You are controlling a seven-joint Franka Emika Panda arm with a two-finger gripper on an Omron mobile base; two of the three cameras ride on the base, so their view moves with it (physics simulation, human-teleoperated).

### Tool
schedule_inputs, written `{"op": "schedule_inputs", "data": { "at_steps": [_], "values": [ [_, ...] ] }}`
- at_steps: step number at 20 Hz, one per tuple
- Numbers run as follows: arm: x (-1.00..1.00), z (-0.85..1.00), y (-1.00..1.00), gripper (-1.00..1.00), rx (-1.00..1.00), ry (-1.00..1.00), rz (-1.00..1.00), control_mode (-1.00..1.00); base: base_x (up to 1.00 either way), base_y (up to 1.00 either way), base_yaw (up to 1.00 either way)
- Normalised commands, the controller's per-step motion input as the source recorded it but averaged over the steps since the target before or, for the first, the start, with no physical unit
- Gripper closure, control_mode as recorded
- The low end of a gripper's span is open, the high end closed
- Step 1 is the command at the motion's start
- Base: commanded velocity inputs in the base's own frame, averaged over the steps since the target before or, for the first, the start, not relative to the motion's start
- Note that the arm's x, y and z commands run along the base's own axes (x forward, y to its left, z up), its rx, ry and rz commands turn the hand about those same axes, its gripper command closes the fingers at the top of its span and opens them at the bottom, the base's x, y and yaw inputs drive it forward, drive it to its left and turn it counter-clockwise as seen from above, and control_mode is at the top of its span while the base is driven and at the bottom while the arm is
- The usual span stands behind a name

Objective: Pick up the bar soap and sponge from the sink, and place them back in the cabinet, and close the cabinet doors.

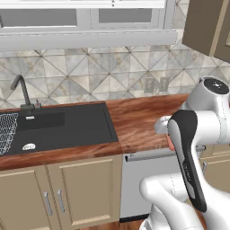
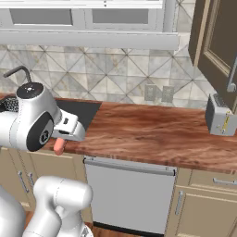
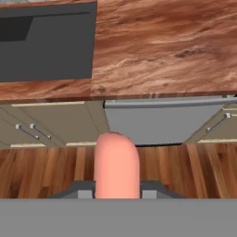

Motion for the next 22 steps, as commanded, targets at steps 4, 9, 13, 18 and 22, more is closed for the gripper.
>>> {"op": "schedule_inputs", "data": {
  "at_steps": [4,9,13,18,22],
  "values": [
    [0.0,0.0,0.0,1.0,0.0,0.0,0.0,1.0,-0.35,-0.8,0.0],
    [0.0,0.0,0.0,1.0,0.0,0.0,0.0,1.0,-0.4,-0.81,0.0],
    [0.0,0.0,0.0,1.0,0.0,0.0,0.0,1.0,-0.26,-0.81,0.0],
    [0.0,0.0,0.0,1.0,0.0,0.0,0.0,1.0,-0.15,-0.87,0.0],
    [0.0,0.0,0.0,1.0,0.0,0.0,0.0,1.0,-0.13,-0.85,0.0]
  ]
}}
